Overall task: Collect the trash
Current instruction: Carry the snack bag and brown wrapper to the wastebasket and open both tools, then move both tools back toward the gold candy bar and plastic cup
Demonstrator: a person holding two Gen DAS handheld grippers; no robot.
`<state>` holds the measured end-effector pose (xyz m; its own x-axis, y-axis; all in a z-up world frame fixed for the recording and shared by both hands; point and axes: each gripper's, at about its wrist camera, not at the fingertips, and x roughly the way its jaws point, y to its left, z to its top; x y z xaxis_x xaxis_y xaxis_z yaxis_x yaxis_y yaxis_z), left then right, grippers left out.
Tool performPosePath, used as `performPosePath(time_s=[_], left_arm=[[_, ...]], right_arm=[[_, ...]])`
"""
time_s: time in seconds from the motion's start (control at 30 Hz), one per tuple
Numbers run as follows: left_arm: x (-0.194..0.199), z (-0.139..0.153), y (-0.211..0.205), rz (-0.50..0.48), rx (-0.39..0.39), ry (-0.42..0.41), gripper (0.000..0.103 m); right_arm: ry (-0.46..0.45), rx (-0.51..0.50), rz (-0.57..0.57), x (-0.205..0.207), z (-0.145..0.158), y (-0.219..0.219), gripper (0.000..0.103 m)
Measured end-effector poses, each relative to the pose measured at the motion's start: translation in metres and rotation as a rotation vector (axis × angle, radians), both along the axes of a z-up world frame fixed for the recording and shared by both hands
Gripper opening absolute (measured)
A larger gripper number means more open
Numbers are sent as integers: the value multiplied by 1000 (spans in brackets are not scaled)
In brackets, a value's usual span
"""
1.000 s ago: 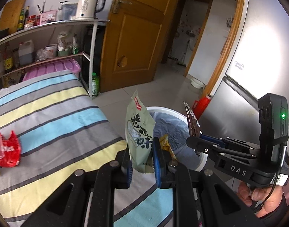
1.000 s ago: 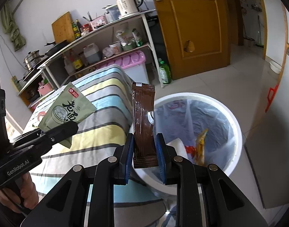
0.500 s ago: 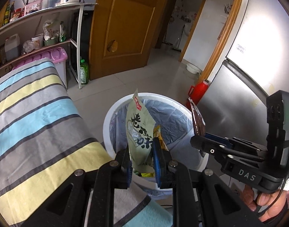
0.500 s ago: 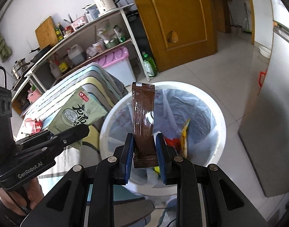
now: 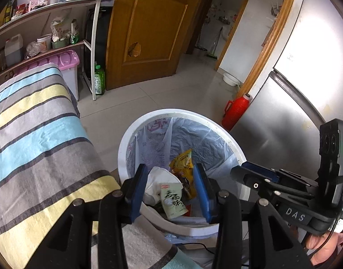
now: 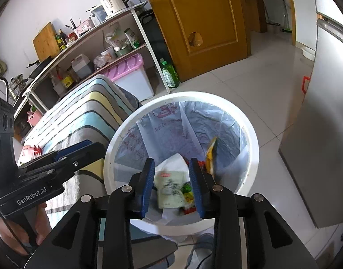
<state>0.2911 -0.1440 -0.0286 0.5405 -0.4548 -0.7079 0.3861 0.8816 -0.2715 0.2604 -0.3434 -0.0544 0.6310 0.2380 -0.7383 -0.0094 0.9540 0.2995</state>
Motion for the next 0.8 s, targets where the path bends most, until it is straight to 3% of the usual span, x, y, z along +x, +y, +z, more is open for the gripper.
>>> performPosePath(time_s=[0.37, 0.8], left_arm=[[-25, 22, 37, 54, -21, -57, 44], [-73, 49, 92, 138, -43, -150, 44]], right_arm=[[-106, 11, 11, -19, 31, 11, 33], [-199, 7, 128, -49, 63, 69, 33]])
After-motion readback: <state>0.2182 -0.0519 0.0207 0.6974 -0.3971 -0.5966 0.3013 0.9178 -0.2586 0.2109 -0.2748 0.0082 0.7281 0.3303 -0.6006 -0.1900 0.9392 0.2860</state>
